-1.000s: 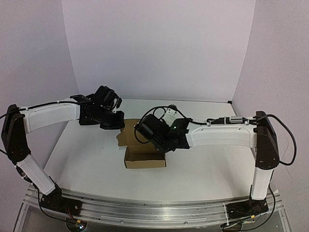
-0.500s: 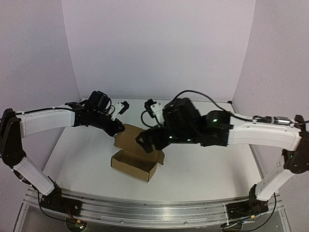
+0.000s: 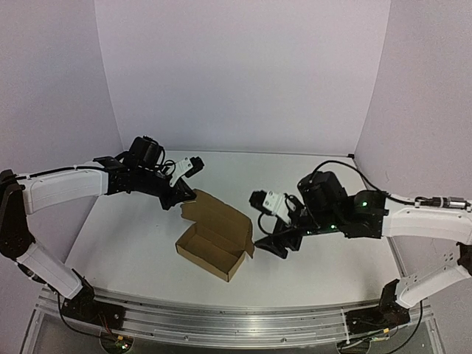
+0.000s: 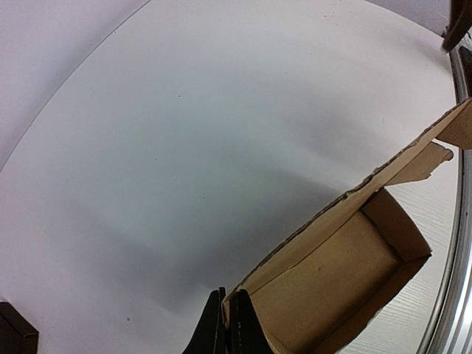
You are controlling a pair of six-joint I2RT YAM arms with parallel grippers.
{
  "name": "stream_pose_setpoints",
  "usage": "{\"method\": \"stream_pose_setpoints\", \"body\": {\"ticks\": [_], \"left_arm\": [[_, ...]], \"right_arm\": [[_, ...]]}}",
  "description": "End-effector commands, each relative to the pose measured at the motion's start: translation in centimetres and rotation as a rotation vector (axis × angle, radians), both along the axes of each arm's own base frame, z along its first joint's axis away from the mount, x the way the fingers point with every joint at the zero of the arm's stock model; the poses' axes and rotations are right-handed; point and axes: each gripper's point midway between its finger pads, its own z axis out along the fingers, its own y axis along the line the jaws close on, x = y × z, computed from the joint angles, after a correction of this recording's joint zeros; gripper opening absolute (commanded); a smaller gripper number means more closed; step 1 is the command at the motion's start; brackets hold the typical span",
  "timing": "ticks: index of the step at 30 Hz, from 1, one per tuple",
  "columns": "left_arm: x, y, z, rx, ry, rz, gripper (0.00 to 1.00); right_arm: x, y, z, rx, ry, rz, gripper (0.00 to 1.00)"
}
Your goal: Fold the paper box
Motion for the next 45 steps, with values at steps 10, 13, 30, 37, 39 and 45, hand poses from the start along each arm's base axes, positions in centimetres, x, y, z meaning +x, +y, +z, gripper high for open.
{"method": "stream_pose_setpoints", "body": {"ticks": [10,13,30,37,39,45], "left_arm": [[0.1,-0.9,0.9,-0.033,-0.038,-0.063,0.00],[0.1,-0.9,0.8,-0.031,-0.029,-0.057,0.00],[0.1,-0.7,0.6,-0.028,-0.015,-0.038,0.00],[0.2,-0.8,0.7,-0.029,-0.021,-0.047,0.00],[0.2,-0.8,0.6,-0.032,-0.015,-0.048,0.00],[0.1,-0.9,0.6,-0.035,-0.005,-0.045,0.00]], "right_arm": [[2.8,1.0,-1.2,0.041,0.011,0.207,0.73],[3.5,2.2,-1.3,0.083,0.025,0.196,0.62],[2.8,4.2,-1.6,0.161,0.105,0.257,0.57],[1.1,2.9,-1.3,0.128,0.130,0.294,0.71],[1.1,3.4,-1.0,0.136,0.130,0.304,0.71],[1.2,4.9,-0.9,0.152,0.146,0.340,0.71]]}}
